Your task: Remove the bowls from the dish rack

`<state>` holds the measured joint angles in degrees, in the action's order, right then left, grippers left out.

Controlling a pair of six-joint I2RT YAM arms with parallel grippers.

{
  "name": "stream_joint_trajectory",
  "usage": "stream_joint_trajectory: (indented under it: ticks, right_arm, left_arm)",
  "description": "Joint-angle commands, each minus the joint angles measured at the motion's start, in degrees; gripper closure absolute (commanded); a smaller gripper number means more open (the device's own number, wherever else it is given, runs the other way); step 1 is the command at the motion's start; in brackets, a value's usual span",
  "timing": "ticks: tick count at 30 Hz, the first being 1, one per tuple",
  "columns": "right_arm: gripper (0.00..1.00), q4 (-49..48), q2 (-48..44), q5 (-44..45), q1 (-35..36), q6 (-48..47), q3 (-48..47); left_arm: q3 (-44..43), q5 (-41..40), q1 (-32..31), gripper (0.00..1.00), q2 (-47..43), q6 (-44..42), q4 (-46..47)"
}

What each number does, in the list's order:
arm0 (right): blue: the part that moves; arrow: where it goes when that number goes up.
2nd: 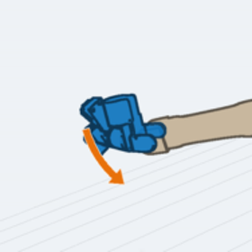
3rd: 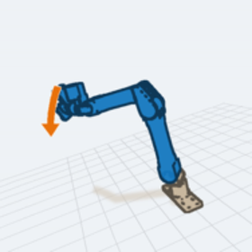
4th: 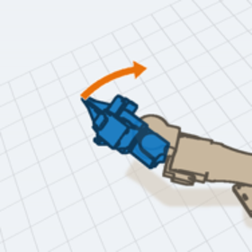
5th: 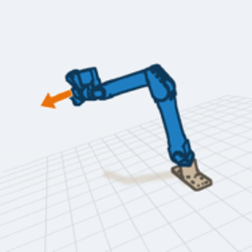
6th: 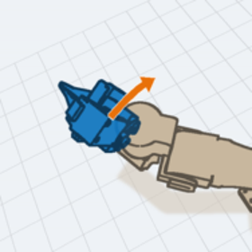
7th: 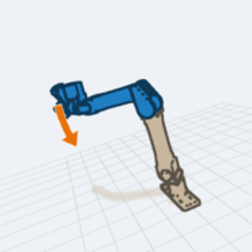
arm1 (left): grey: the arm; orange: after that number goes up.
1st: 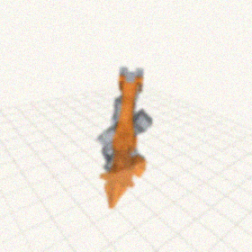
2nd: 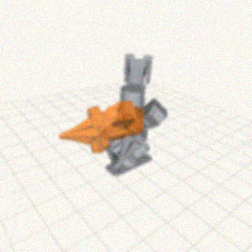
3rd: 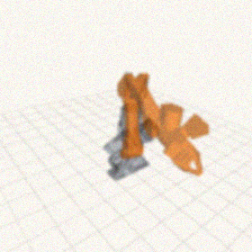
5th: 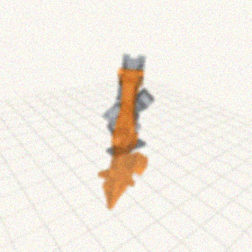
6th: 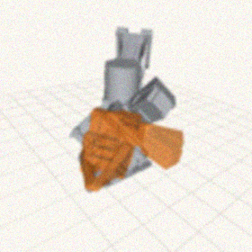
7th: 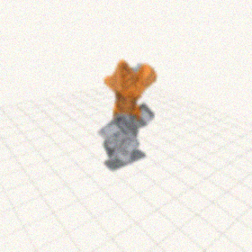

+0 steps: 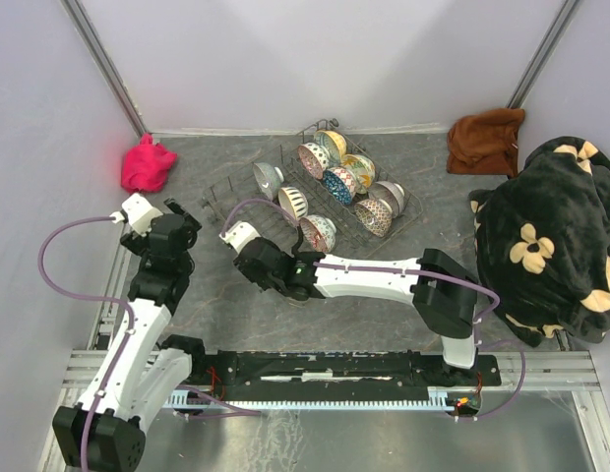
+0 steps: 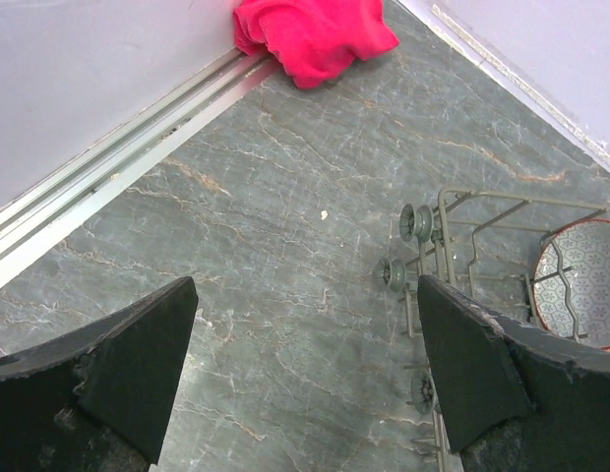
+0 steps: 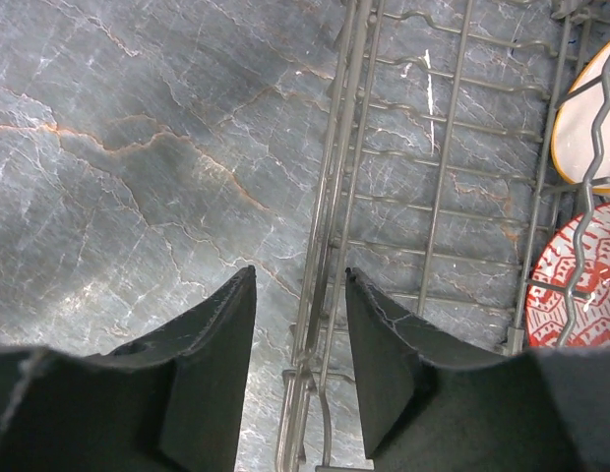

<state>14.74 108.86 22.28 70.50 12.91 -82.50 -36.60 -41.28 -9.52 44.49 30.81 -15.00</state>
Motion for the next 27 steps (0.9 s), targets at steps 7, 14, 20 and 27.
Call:
stream_joint_trajectory:
  ticks: [7, 14, 20, 27]
  right_arm:
    - [0.53, 0.4, 2.1, 1.5, -1.2, 3.2, -2.8]
    - [0.72, -0.5, 2.9, -2.7, -2.1, 3.7, -2.3]
    - [0.84, 0.0, 4.9, -4.4, -2.1, 3.6, -4.4]
    - [0.99, -0.1, 7.9, -8.2, -1.7, 1.5, -8.7]
  left_arm:
    - [0.6, -1.4, 0.8, 0.01, -2.9, 2.7, -0.4]
    - [1.1, -3.5, 0.8, 0.01, -4.4, 3.6, -0.7]
    - [2.3, -7.0, 1.0, 0.01, -7.0, 5.1, -1.1]
    - [2.5, -9.4, 1.3, 0.01, -7.9, 5.4, -2.3]
